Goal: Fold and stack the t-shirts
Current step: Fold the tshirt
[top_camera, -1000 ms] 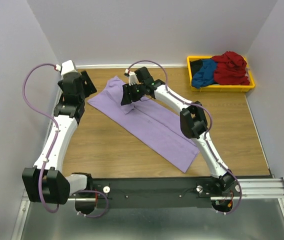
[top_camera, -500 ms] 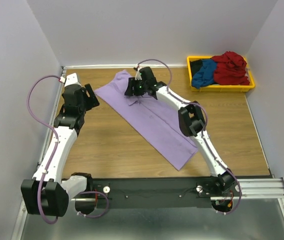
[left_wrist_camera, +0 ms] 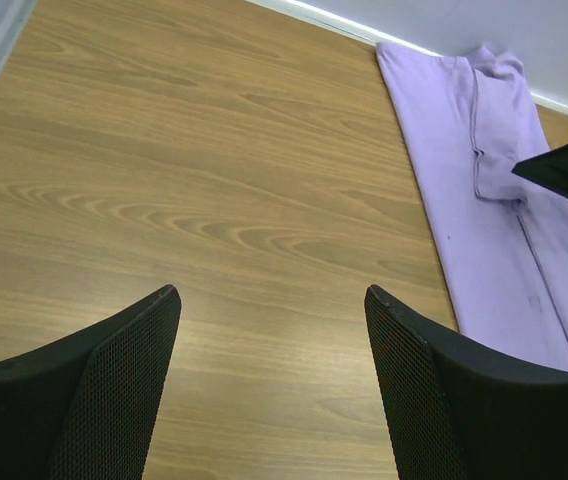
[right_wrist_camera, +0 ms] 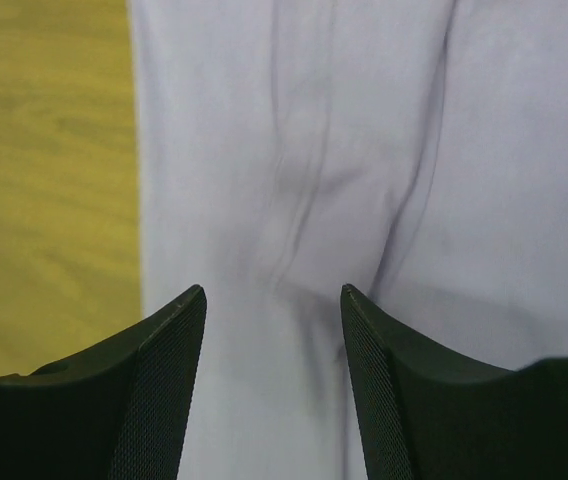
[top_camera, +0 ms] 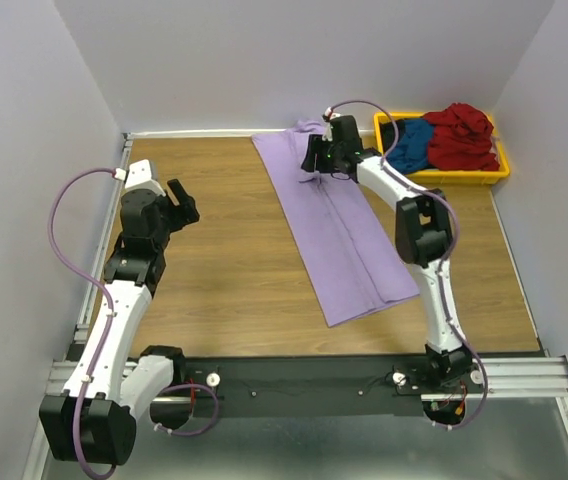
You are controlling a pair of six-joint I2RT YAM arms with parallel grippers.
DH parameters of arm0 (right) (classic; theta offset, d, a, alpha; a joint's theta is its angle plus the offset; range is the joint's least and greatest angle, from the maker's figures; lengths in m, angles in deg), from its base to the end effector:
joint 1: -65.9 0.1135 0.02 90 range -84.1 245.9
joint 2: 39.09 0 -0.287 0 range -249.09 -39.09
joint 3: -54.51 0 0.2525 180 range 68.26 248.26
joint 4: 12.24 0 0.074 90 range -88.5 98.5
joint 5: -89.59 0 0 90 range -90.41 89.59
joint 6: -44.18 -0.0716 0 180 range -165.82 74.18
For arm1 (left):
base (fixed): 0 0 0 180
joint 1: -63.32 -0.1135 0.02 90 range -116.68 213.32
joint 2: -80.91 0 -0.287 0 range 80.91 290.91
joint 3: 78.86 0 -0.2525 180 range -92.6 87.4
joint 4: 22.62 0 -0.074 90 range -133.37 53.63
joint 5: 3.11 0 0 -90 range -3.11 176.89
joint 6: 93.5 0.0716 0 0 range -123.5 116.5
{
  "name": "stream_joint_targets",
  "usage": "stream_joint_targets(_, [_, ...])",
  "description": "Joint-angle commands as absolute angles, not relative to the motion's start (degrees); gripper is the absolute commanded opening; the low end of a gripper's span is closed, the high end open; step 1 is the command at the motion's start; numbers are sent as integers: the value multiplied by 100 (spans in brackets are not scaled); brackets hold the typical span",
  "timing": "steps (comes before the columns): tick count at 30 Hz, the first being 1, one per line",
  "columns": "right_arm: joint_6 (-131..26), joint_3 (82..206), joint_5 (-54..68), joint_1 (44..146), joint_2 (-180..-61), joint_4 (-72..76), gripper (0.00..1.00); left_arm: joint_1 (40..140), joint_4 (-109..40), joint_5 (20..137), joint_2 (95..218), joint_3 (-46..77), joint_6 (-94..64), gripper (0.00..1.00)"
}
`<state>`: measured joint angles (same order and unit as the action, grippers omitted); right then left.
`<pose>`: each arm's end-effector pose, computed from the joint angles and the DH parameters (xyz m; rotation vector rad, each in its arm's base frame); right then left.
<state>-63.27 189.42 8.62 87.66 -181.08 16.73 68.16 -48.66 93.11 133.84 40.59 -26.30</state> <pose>0.5658 0.2379 0.1740 -0.1746 2.2400 0.5504 0.2348 -0.0121 0.3301 -0.3691 1.8604 -0.2264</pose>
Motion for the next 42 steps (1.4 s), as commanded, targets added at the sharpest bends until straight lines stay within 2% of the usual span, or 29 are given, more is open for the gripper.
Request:
stream_joint_targets(1, [-6076,17350,601,8963,-16269,1592,62,6807,-4315,8717,13347,4195,-2625,82])
stream_joint_targets(5, [-6181,15346,565,8989,-14977,1767,57,6815,-4147,8391,13382,4415,-2872,82])
stream_joint_targets(9, [-6278,13450,600,9322,-14114,2109,47,6807,-4146,8346,13329,4547,-3012,82])
stream_joint_targets(14, [-6647,12208,461,10069,-13210,2303,43,6816,-4348,8434,13171,4644,-2864,82])
stream_joint_targets(18, [-7156,11687,223,10606,-13093,2356,42,6816,-4445,8399,13013,4723,-2688,82])
stream_joint_targets(21, [-7482,11589,-15,10966,-13242,2365,42,6816,-4480,8329,12951,4855,-2669,87])
stream_joint_targets(23, [-7709,11659,-233,11265,-13532,2365,41,6816,-4716,8260,12995,4864,-2863,94])
stream_joint_targets(28, [-8184,12666,-138,12124,-14601,2452,41,6816,-4937,7723,12751,5056,-2995,95])
stream_joint_targets(33, [-8554,13812,-182,12514,-15385,2646,42,6824,-5341,7924,12407,4987,-3022,95])
stream_joint_targets(38, [-8599,14497,-611,12514,-15203,3014,45,6859,-5614,7644,12406,5100,-3065,94])
stream_joint_targets(42, [-8598,14464,-1095,12487,-14650,3656,50,7070,-5676,7546,12537,5154,-3346,92])
